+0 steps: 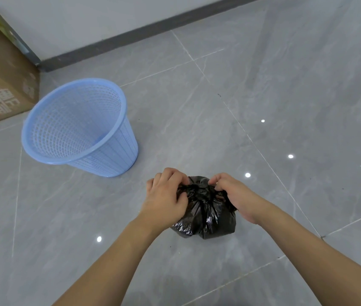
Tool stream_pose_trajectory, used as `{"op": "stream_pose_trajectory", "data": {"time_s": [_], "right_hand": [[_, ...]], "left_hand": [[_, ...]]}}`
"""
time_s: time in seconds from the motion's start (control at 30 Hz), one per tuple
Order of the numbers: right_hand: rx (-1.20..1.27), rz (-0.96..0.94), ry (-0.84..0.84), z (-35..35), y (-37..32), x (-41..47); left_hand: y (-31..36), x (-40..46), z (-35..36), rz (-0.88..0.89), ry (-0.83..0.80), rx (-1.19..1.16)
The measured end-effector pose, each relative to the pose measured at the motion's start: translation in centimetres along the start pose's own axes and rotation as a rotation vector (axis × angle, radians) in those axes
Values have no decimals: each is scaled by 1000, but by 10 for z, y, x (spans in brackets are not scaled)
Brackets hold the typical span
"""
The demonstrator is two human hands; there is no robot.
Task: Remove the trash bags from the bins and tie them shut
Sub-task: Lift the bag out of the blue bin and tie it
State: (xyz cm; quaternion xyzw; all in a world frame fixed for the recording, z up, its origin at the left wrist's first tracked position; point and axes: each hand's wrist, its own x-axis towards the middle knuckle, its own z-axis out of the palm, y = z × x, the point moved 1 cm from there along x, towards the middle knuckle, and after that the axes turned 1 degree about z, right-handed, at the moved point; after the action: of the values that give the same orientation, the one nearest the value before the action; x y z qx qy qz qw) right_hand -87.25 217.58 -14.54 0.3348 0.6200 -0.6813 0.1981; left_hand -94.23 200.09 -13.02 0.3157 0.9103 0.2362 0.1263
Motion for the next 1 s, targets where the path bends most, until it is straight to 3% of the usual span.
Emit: {"op": "stream_pose_trajectory", "data": {"time_s": [0.1, 0.3, 0.57, 0.8, 1.0], "right_hand": [[33, -25, 47, -2, -1, 2], [57, -140, 39, 5, -3, 4], [110, -326, 53, 12, -1, 8], [31, -404, 103, 10, 3, 13], [-106, -452, 154, 9, 7, 12]], "left_hand": [[8, -7, -1, 26, -51, -70], [17, 4, 6, -52, 4, 53], [33, 16, -19, -480, 90, -328], [29, 19, -18, -483, 96, -489], [27, 19, -13, -459, 76, -424]]}}
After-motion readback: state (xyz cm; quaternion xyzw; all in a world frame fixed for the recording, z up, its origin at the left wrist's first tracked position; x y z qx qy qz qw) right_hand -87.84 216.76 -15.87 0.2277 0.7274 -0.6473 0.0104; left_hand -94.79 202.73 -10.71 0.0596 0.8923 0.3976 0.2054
